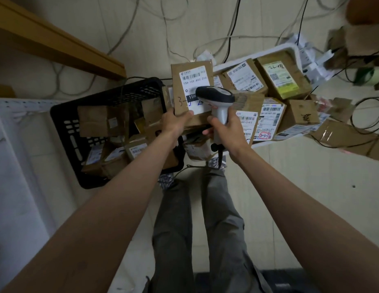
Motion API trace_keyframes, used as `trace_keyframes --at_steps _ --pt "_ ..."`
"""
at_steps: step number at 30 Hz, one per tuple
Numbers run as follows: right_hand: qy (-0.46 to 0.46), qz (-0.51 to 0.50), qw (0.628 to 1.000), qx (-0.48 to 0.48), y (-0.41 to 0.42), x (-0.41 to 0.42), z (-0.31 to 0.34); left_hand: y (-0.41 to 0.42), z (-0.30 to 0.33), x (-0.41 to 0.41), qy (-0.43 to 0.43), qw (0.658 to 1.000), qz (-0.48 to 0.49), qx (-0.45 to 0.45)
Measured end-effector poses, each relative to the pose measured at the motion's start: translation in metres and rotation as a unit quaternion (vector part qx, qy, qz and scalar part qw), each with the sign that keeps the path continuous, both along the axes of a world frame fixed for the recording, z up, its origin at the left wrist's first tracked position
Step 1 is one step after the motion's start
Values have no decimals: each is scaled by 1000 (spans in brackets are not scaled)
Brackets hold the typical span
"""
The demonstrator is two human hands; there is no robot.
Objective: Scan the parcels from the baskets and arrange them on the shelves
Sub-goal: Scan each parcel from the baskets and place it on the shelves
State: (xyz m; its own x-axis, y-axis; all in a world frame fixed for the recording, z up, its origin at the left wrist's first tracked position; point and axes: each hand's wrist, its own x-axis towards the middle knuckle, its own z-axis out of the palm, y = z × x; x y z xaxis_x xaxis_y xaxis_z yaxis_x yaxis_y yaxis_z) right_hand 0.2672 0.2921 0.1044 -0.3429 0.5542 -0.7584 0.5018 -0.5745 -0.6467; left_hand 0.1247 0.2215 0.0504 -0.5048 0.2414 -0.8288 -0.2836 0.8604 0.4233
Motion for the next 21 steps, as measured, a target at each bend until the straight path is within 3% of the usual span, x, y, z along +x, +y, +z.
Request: trace_keyframes --at_steps 21 --pt "30 12 999 8 -15 30 71 -51 65 19 -22 997 44 54"
